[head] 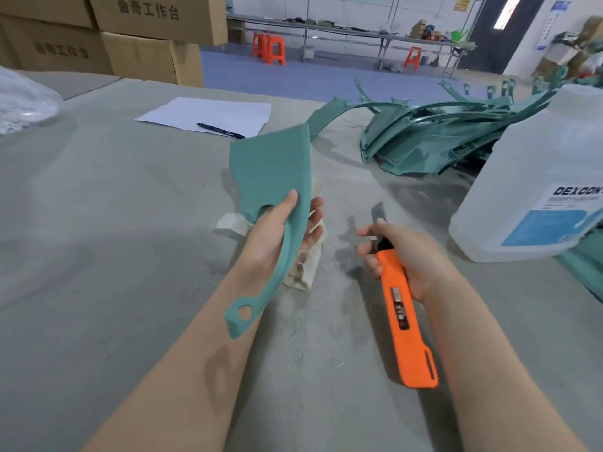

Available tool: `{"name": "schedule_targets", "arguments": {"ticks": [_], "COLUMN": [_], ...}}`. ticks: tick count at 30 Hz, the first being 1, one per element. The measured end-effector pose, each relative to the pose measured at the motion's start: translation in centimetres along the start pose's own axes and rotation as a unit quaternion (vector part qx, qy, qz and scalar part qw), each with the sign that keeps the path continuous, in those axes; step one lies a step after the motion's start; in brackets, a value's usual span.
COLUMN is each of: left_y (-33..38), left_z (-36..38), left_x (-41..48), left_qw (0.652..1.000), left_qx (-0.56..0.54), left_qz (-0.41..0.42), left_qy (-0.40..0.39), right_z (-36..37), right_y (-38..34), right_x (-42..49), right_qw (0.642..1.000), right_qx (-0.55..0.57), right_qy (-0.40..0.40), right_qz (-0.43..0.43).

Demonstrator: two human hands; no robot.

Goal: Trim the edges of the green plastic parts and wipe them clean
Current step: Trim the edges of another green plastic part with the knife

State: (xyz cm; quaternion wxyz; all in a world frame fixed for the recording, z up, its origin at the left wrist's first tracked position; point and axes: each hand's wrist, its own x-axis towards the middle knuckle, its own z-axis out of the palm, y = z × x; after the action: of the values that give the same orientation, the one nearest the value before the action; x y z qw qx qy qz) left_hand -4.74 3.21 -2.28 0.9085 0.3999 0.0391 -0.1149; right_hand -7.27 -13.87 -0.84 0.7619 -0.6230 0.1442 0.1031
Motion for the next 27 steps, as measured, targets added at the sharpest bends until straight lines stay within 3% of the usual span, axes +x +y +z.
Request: {"name": "schedule_targets", "arguments": {"ticks": [5,16,21,27], "left_y": [-1.6,-0.6,-0.3,-0.3], "left_z": [0.4,0.5,0.4,0.0], "left_x": [0.3,-0.1,-0.1,0.4], "left_qw": [0.996,0.997,0.996,0.998], "left_qx": [0.079,0.074,0.081,0.044], "left_qz": [0.021,-0.009,-0.024,-0.031], "left_qy": [0.032,0.005,-0.008,-0.011], "right_z": [2.4,2.2,1.9,1.2], "right_y": [1.7,2.7,2.6,1.4], "right_x": [0.9,1.4,1.3,0.9], "right_qw": [0.999,0.977,0.979,0.972], "right_qx": [-0.002,-0.027,0.064,0.165], "right_qy": [0.010,0.044,-0.015,0.009], "right_qz": [-0.046,-0.206,-0.195,-0.166]}}
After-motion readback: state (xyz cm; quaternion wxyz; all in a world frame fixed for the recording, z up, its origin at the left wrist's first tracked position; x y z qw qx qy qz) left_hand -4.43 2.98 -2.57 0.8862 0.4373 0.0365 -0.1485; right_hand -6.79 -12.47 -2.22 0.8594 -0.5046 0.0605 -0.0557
